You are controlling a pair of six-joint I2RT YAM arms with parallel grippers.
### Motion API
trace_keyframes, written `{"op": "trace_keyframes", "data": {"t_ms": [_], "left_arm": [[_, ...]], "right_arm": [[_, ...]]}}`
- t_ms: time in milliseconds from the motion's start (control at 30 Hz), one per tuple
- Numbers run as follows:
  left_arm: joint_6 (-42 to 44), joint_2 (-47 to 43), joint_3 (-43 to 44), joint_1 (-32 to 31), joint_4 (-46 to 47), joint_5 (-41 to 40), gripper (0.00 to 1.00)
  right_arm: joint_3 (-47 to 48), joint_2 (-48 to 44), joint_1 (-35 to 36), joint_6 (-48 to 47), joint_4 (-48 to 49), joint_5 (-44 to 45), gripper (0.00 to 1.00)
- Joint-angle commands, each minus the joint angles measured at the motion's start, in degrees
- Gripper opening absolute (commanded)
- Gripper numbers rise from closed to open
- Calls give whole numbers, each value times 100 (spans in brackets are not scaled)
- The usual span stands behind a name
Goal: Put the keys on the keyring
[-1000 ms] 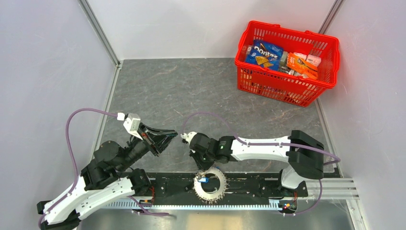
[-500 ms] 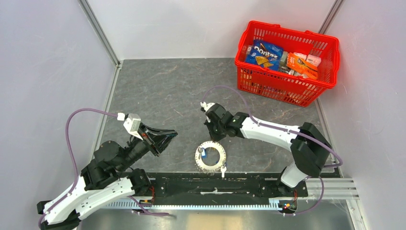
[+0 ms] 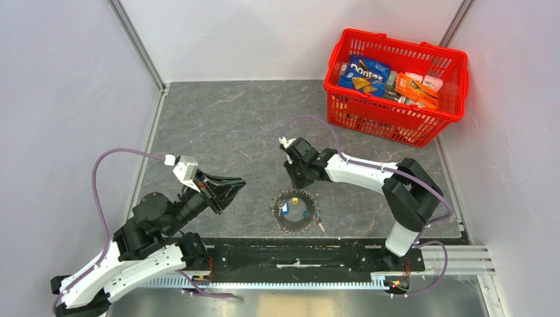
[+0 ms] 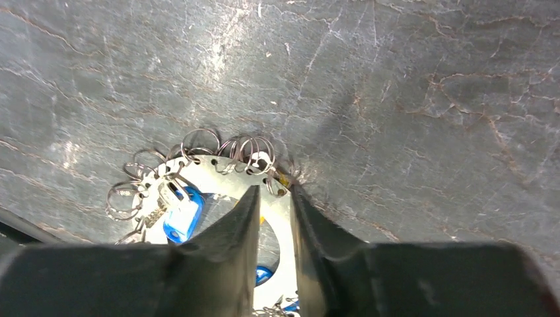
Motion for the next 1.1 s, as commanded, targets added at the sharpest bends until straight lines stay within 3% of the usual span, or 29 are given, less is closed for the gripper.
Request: {"op": "trace_keyframes", "data": {"t_ms": [0,100,433,1067], "left_arm": [[261,103,111,-8,73,-154,26],[273,102,102,-12,63,-183,26],[281,90,78,-8,56,-218,26],[276,-7,75,-10,12,-211,26]], "right_arm": [[271,-196,-15,-77,164,40,35],[291,-431,-9,11,152,-68,41],[143,-668,136,853,339,-945,44],[-447,-201,619,1229,617,-730,46]]}}
